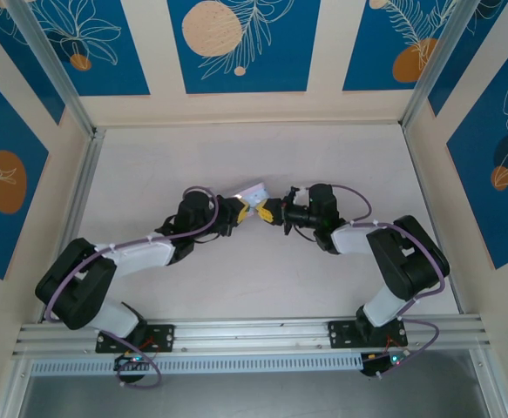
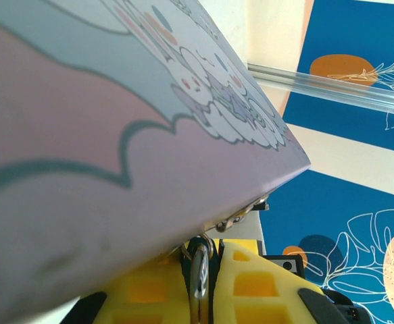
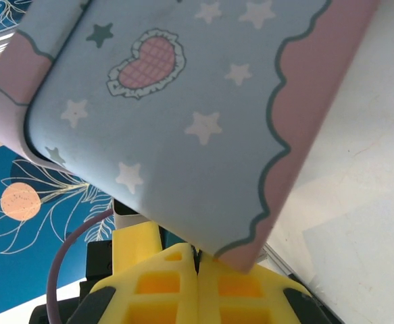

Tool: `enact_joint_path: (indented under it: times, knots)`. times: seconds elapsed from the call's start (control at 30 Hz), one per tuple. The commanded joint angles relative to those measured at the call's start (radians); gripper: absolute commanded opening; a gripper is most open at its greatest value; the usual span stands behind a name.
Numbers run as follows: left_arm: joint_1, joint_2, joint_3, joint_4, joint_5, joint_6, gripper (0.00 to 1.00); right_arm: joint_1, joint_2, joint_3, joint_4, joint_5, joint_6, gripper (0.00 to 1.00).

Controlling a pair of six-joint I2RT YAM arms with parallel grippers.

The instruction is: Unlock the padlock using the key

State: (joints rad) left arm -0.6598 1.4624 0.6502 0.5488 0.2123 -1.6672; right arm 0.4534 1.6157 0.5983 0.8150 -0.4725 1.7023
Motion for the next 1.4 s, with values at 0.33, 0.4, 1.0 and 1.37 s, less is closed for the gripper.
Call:
enact_joint_path:
  times: [0.33, 0.4, 1.0, 1.37]
  knots:
    - [-0.051, 0.026, 0.063, 0.059, 0.115, -0.009, 0.00, 0.053, 0.072, 0.132, 0.023, -0.011, -0.062, 0.00]
    - [-0.053, 0.027, 0.063, 0.063, 0.115, -0.010, 0.00, 0.051, 0.092, 0.125, 0.067, -0.009, -0.031, 0.00]
    - [-0.064, 0.041, 0.051, 0.175, 0.122, -0.065, 0.00, 0.047, 0.265, 0.143, 0.360, -0.086, 0.039, 0.00]
    - [-0.070, 0.064, 0.081, 0.173, 0.173, -0.030, 0.00, 0.040, 0.274, 0.277, 0.176, -0.255, -0.214, 0.00]
